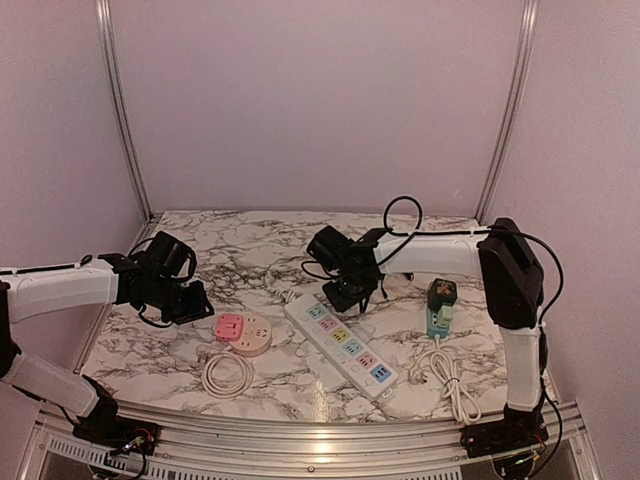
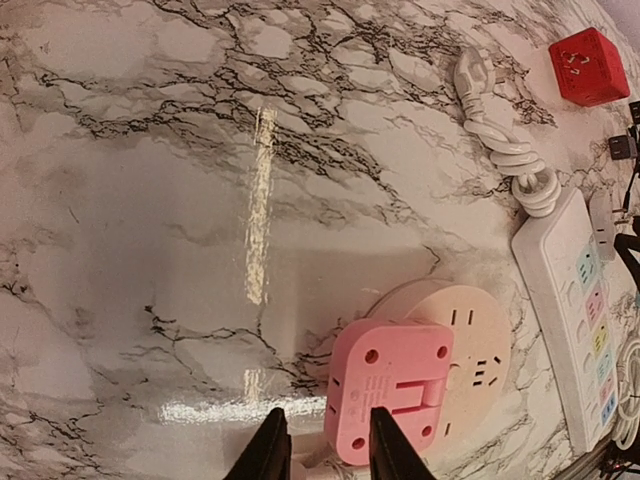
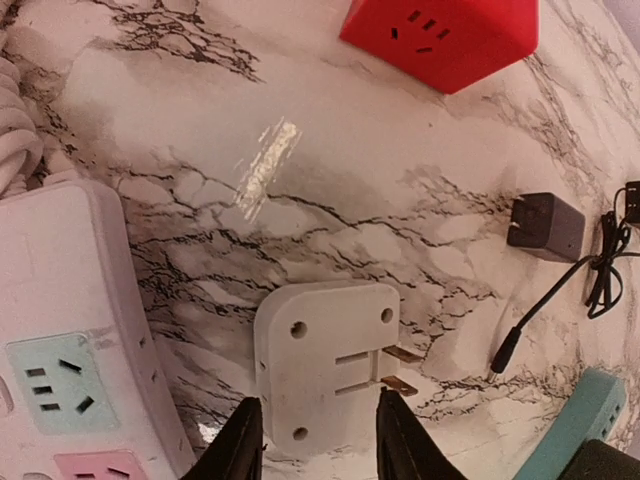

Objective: Pull the plug off the socket

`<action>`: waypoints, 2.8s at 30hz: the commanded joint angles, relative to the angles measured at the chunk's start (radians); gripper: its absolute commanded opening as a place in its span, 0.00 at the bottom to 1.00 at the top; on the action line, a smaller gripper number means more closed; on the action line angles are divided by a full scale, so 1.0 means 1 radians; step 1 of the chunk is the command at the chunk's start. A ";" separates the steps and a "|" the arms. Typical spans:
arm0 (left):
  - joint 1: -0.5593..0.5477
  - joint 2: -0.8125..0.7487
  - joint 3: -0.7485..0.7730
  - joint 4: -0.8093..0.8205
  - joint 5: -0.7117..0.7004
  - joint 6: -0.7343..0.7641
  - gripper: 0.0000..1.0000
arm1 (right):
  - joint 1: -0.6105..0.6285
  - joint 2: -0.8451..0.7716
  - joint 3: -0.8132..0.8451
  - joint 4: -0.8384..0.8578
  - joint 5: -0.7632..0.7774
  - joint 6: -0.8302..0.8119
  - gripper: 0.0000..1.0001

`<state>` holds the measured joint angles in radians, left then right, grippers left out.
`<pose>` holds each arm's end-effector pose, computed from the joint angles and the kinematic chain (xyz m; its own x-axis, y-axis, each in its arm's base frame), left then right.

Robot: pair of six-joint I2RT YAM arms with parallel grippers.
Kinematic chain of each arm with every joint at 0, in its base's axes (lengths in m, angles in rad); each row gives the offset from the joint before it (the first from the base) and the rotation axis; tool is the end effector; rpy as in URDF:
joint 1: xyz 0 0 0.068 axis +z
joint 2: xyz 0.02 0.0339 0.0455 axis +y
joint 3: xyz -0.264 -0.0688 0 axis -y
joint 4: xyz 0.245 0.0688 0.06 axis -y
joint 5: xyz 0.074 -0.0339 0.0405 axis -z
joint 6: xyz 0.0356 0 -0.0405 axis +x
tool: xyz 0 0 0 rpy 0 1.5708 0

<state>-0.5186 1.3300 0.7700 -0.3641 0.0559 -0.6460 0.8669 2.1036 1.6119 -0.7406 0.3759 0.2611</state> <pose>0.2270 -0.1318 0.2032 -0.8690 -0.1961 -0.4543 0.0012 0.9172 -0.3983 0.2908 0.3224 0.1771 -0.7525 -0.5153 -0.4102 -0.4513 0.8570 -0.2488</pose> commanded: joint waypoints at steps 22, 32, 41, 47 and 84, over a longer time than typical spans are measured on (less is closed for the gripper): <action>0.037 -0.033 -0.221 0.322 0.207 -0.113 0.70 | 0.096 -0.032 0.002 0.309 -0.543 0.115 0.35; 0.043 0.013 -0.304 0.556 0.313 -0.180 0.81 | 0.132 0.017 0.022 0.308 -0.556 0.123 0.26; 0.041 0.028 -0.322 0.634 0.377 -0.213 0.69 | 0.135 0.012 -0.006 0.312 -0.539 0.124 0.25; 0.036 0.001 -0.336 0.652 0.397 -0.244 0.54 | 0.135 0.028 0.003 0.319 -0.546 0.125 0.24; -0.110 -0.050 -0.266 0.456 0.140 -0.256 0.02 | 0.134 0.067 0.045 0.314 -0.504 0.113 0.23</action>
<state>-0.5686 1.3457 0.5186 0.1555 0.3511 -0.8413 0.9932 2.1494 1.6066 -0.4335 -0.1581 0.3733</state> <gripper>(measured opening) 0.174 0.234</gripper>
